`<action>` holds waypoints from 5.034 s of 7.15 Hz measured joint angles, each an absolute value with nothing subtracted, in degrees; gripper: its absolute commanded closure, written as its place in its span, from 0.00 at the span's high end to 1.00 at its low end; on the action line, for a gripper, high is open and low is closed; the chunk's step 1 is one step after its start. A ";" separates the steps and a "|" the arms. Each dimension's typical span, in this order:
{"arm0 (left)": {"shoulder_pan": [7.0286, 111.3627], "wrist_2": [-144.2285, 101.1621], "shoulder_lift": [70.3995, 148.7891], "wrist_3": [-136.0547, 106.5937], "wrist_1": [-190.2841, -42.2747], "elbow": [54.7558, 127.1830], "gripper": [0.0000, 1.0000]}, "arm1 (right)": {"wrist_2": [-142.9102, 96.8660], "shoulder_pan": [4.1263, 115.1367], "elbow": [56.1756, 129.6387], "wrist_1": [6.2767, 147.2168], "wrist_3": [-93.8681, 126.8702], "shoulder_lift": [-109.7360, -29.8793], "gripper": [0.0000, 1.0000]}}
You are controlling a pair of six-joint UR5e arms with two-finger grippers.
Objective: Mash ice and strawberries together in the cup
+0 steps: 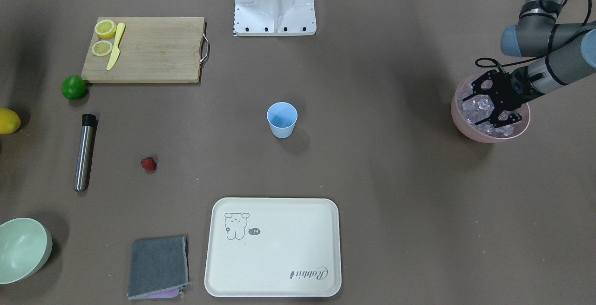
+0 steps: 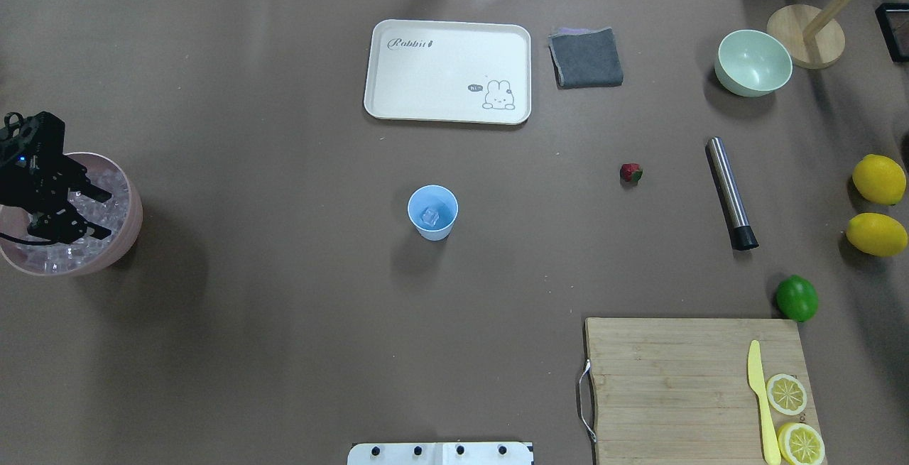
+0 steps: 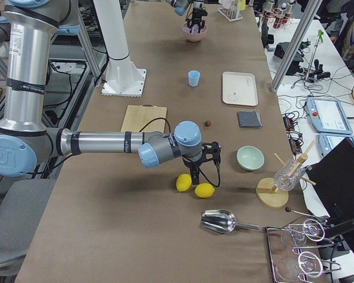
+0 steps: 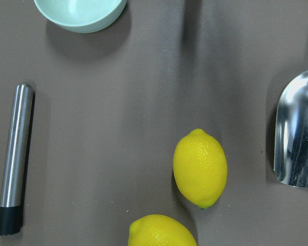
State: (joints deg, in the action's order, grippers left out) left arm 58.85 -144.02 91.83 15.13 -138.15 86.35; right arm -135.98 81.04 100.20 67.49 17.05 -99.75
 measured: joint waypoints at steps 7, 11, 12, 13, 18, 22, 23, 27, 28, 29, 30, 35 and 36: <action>59.53 -145.44 91.45 14.94 -138.04 86.34 0.00 | -136.05 81.04 100.40 67.41 17.11 -99.92 1.00; 62.82 -149.18 91.55 14.77 -137.75 86.37 0.91 | -136.13 81.04 100.61 67.47 17.14 -99.64 1.00; 62.98 -148.54 91.18 14.94 -137.98 86.36 0.94 | -136.14 81.04 100.56 67.49 17.16 -99.66 1.00; 63.00 -147.31 90.56 15.05 -138.17 86.40 0.94 | -136.14 81.04 100.50 67.50 17.20 -99.66 1.00; 62.57 -145.64 88.65 14.71 -140.01 86.67 0.95 | -136.23 81.03 100.53 67.41 17.06 -99.59 1.00; 61.88 -145.58 88.63 14.67 -140.17 87.29 0.93 | -136.23 81.03 100.22 67.41 17.05 -99.74 1.00; 61.73 -145.53 88.61 14.72 -140.18 87.33 0.87 | -136.23 81.04 100.16 67.41 17.05 -99.75 1.00; 59.16 -141.62 87.52 14.75 -141.76 87.32 0.57 | -136.23 81.04 100.11 67.41 17.03 -99.78 1.00; 58.88 -141.23 87.42 14.74 -141.98 87.31 0.63 | -136.23 81.04 100.11 67.41 16.99 -99.84 1.00; 58.77 -141.11 87.39 14.71 -142.09 87.35 0.69 | -136.23 81.04 100.19 67.41 16.99 -99.91 1.00; 58.74 -141.09 87.30 14.69 -142.16 87.51 0.83 | -136.23 81.03 100.23 67.41 17.02 -99.97 1.00; 58.71 -141.06 87.04 14.52 -142.21 88.46 0.97 | -136.23 81.04 100.27 67.41 17.05 -99.75 1.00; 58.61 -141.04 87.03 14.51 -142.21 88.62 0.97 | -136.23 81.04 100.24 67.41 17.05 -99.71 1.00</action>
